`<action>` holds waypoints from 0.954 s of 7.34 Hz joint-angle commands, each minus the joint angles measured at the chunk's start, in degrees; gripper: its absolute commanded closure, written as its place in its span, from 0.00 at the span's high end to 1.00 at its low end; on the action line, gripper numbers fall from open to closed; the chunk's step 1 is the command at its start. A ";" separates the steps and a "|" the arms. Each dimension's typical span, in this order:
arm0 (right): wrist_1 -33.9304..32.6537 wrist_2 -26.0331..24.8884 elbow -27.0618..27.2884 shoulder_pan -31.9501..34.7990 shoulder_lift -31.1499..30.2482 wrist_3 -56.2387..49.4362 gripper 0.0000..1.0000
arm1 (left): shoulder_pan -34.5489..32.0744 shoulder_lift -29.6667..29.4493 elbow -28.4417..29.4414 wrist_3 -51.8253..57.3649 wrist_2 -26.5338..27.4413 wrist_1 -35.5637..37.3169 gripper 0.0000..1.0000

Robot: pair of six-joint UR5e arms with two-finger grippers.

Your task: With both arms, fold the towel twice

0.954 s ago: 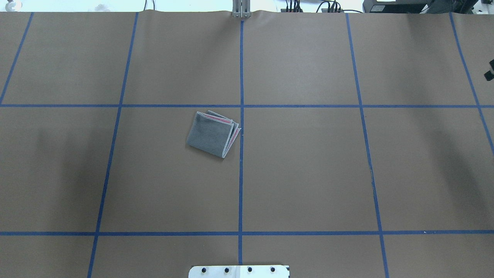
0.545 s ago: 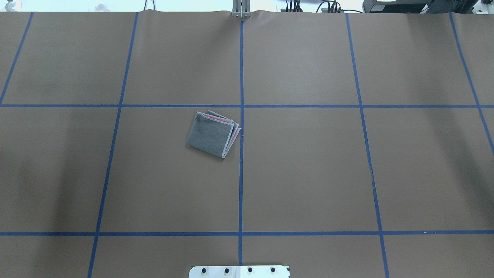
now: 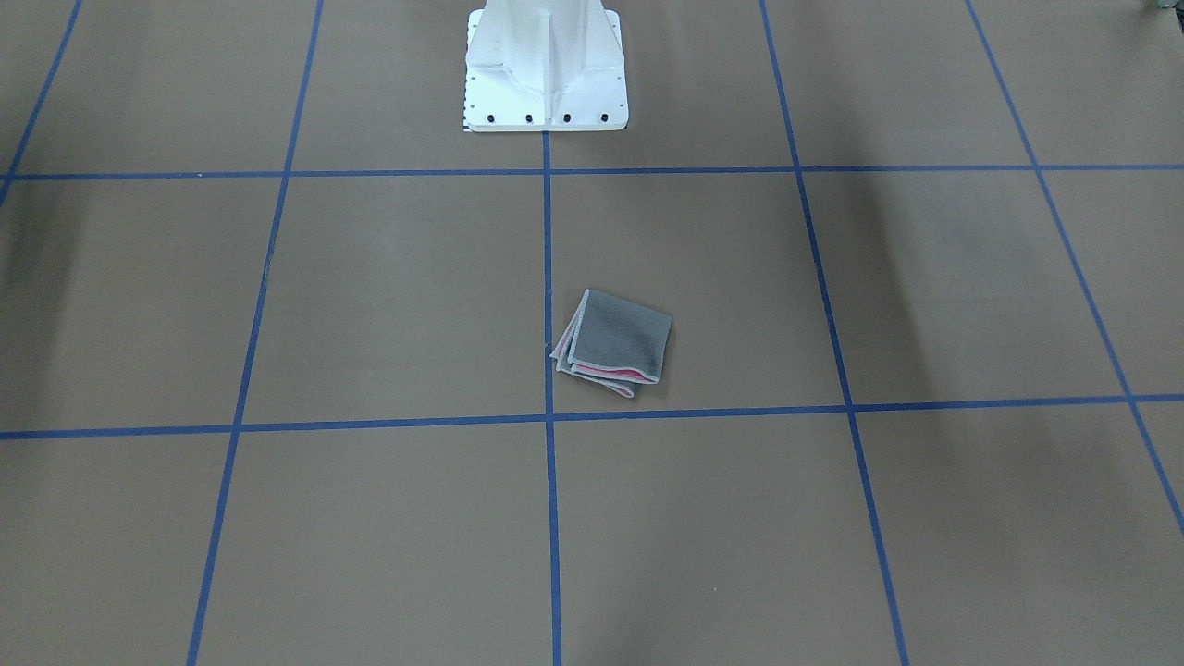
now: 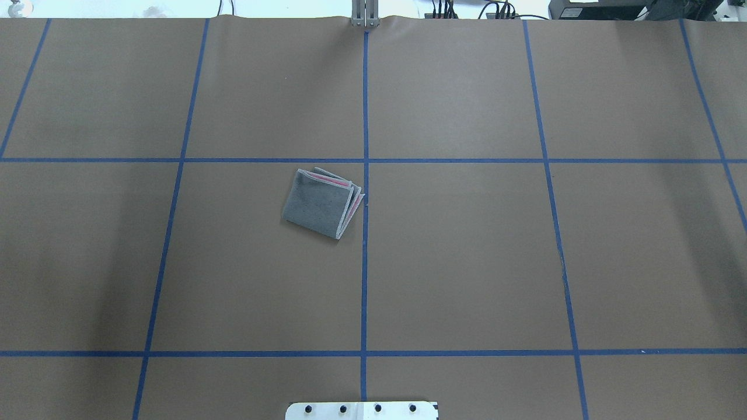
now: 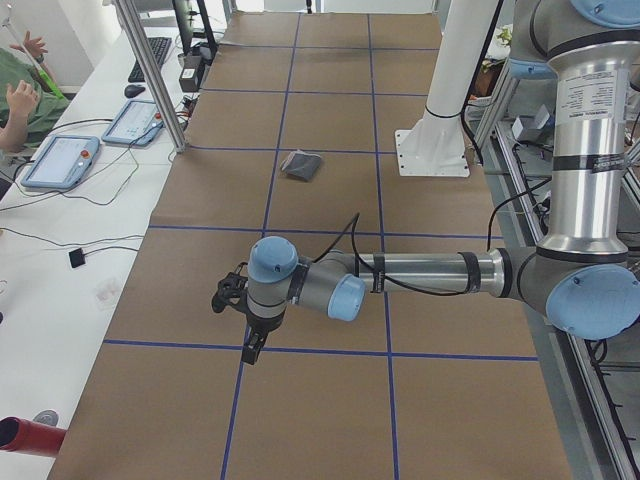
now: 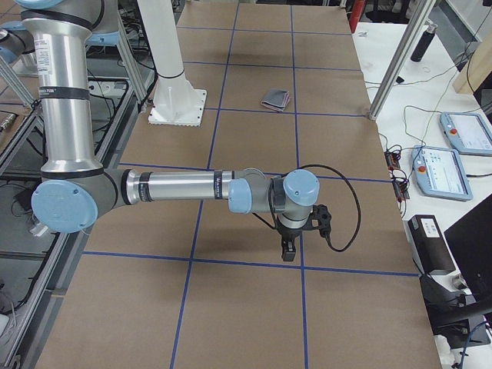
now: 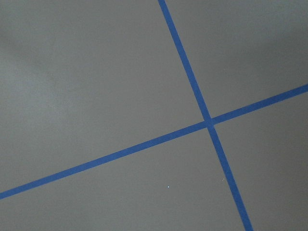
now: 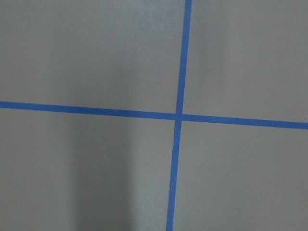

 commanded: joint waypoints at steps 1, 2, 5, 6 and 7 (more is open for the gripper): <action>-0.17 2.71 0.15 2.06 -1.83 -0.79 1.00 | 0.25 3.12 -9.51 -0.58 -0.26 12.84 1.00; -0.17 4.74 0.42 3.29 -2.11 -0.79 1.00 | 0.25 3.14 -7.68 -0.58 -0.26 12.76 1.00; -6.74 4.76 5.76 4.36 -2.81 -0.79 1.00 | 0.25 3.14 -3.98 -0.58 -0.35 9.42 1.00; -6.59 4.76 5.78 4.53 -4.03 -0.79 1.00 | 0.25 2.96 -3.88 -0.49 -0.35 9.42 1.00; -6.50 4.85 5.78 4.53 -4.13 -0.79 1.00 | 0.25 2.96 -3.80 -0.49 -0.44 9.42 1.00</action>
